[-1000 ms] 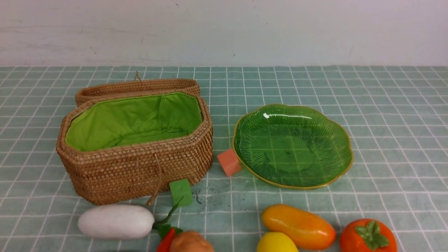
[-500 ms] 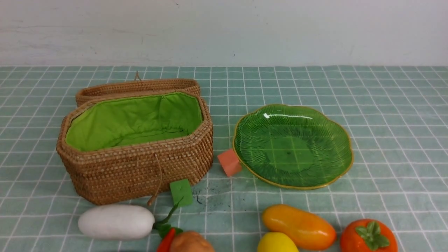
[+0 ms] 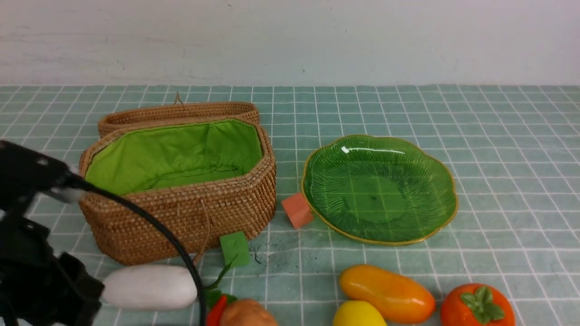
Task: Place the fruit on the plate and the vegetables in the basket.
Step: Use the left arm to grab an eggplant and put it into the left basket
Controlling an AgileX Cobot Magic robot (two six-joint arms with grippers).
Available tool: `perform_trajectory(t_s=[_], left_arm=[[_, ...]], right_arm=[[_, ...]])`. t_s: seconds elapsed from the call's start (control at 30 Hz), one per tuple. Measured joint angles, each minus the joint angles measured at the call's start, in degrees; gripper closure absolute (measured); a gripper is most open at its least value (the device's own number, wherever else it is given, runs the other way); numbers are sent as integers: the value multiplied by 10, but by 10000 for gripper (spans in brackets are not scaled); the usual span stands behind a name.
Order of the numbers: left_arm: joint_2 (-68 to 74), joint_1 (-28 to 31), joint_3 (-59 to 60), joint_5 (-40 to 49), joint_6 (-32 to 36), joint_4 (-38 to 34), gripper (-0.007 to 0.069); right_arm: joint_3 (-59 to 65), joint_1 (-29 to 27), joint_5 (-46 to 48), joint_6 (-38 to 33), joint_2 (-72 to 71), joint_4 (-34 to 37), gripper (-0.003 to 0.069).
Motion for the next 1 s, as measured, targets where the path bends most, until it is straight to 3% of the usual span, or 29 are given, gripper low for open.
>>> perform_trajectory(t_s=[0.13, 0.33, 0.43, 0.67, 0.77, 0.87, 1.0], left_arm=[[51, -48, 0, 5, 71, 19, 285], [145, -69, 0, -25, 119, 54, 17], [184, -69, 0, -22, 163, 50, -37], [290, -69, -1, -40, 198, 36, 2], [316, -69, -1, -41, 198, 41, 76], [318, -69, -4, -28, 198, 45, 232], [299, -69, -32, 31, 192, 62, 252]], right_arm=[[0, 0, 0, 0, 0, 0, 417], [0, 0, 0, 0, 0, 0, 417], [0, 0, 0, 0, 0, 0, 417], [0, 0, 0, 0, 0, 0, 417], [0, 0, 0, 0, 0, 0, 417], [0, 0, 0, 0, 0, 0, 417], [0, 0, 0, 0, 0, 0, 417]])
